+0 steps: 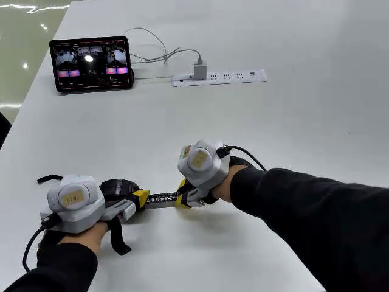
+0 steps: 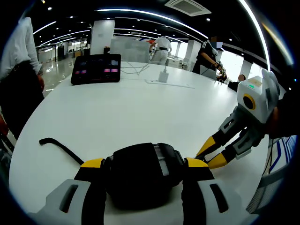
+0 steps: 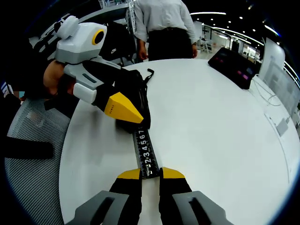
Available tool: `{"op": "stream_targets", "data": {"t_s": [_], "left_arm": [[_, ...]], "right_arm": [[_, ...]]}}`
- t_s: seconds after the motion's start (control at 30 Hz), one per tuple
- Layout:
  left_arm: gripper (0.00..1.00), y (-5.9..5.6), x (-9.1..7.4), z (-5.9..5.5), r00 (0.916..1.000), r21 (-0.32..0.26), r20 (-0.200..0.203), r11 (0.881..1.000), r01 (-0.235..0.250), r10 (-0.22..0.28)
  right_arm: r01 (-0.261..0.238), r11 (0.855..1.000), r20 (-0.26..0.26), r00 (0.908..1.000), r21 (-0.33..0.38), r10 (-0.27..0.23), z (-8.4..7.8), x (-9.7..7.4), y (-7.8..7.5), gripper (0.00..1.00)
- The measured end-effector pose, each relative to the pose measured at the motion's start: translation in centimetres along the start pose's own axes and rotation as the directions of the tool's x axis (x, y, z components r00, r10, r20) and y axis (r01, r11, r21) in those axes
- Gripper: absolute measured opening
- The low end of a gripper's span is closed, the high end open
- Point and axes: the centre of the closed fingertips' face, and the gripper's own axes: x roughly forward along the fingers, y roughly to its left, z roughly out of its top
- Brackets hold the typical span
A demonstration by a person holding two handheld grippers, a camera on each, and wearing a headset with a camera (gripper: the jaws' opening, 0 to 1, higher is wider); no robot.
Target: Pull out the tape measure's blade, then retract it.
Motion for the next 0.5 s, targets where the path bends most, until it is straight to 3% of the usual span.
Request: {"op": "stream_targets", "data": {"t_s": [0.5], "left_arm": [[0.60,-0.16,-0.11,0.01,1.0000,-0.001,0.001,1.000,0.001,-0.001]], "right_arm": [[0.004,1.000,0.005,1.0000,-0.005,-0.004,0.34,0.28,0.07,0.09]]}}
